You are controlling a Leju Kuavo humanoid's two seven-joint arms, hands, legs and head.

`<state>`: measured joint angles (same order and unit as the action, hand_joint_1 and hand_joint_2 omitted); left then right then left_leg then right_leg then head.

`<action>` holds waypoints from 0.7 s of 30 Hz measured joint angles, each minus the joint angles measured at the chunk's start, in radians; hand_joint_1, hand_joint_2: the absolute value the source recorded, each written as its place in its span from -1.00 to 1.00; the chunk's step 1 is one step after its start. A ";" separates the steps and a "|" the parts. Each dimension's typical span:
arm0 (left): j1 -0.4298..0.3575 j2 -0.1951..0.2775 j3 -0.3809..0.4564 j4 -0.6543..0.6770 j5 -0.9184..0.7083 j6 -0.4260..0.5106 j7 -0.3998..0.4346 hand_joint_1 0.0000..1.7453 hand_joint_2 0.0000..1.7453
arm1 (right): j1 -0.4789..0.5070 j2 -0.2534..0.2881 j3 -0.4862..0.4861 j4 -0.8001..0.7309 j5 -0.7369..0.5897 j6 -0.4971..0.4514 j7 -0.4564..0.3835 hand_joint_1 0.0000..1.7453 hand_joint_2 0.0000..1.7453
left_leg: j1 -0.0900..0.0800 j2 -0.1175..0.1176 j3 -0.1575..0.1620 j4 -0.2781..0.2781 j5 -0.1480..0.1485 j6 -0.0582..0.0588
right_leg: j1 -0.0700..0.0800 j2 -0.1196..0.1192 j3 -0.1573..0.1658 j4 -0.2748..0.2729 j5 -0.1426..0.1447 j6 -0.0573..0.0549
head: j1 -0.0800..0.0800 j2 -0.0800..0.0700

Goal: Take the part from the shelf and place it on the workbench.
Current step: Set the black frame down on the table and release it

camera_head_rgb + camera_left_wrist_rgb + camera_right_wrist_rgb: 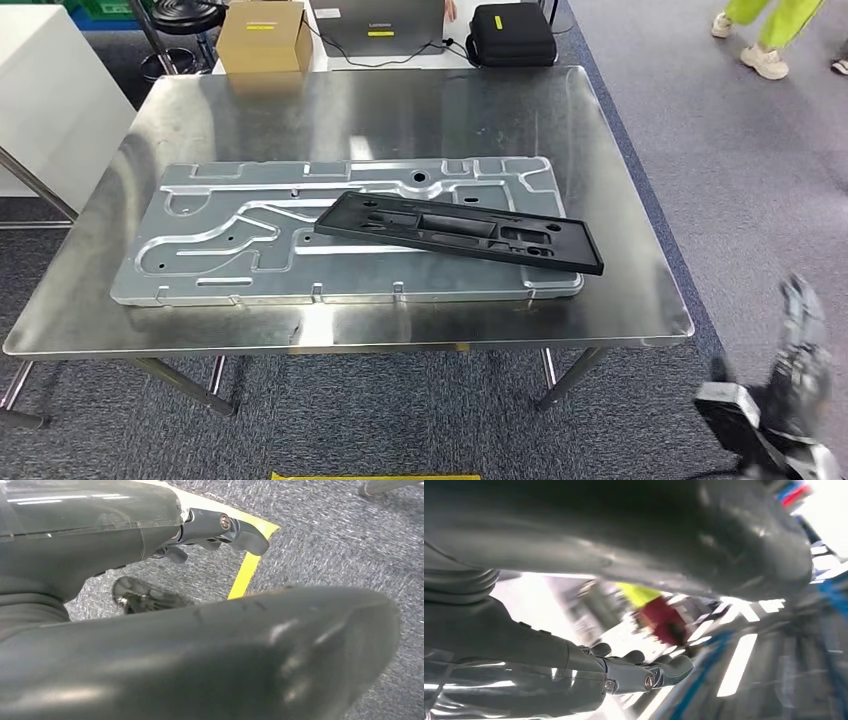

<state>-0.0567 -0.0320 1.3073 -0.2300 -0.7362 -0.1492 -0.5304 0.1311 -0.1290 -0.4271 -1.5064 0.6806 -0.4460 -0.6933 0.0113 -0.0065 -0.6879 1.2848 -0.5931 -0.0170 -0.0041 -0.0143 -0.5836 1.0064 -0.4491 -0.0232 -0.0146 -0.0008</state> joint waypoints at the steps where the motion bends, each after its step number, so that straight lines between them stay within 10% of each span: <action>1: -0.001 0.000 0.000 0.000 -0.001 0.001 -0.001 -1.00 -1.00 | 0.014 0.009 -0.045 0.000 0.024 0.007 0.000 -1.00 -1.00 | 0.001 0.000 0.015 -0.020 0.016 -0.001 | -0.001 0.002 0.000 0.002 0.000 0.001 | 0.000 0.000; 5: -0.005 0.000 0.002 0.000 0.003 0.011 -0.006 -1.00 -1.00 | 0.035 0.039 -0.202 0.003 0.081 0.040 0.000 -1.00 -1.00 | -0.003 -0.001 0.140 -0.244 0.101 0.012 | -0.001 0.009 -0.003 0.016 -0.001 0.012 | 0.000 0.000; 9: -0.005 -0.002 0.009 0.000 0.022 0.021 -0.010 -1.00 -1.00 | 0.037 0.050 -0.305 0.018 0.118 0.070 0.000 -1.00 -1.00 | -0.007 0.000 0.145 -0.270 0.120 0.036 | -0.004 0.012 -0.009 0.021 0.001 0.037 | 0.001 0.000; 15: -0.006 -0.011 0.041 0.000 0.067 0.051 -0.014 -1.00 -1.00 | -0.014 0.060 -0.399 0.164 0.268 0.088 0.007 -1.00 -1.00 | -0.012 0.008 0.100 -0.279 0.164 0.058 | -0.014 0.014 -0.084 0.276 -0.183 0.056 | 0.002 0.000; 21: -0.013 -0.024 0.073 0.000 0.091 0.078 -0.016 -1.00 -1.00 | -0.129 0.001 -0.440 0.530 0.355 0.062 0.065 -1.00 -1.00 | -0.013 0.007 0.053 -0.266 0.208 0.036 | -0.012 0.018 0.122 0.000 -0.096 0.045 | 0.001 0.000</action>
<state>-0.0694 -0.0565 1.3801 -0.2300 -0.6455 -0.0713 -0.5460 0.0016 -0.1281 -0.8672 -0.9764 1.0353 -0.3838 -0.6283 -0.0014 0.0001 -0.6353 1.0185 -0.3853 0.0187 -0.0161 0.0033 -0.4619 1.0062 -0.5447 0.0223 -0.0140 -0.0008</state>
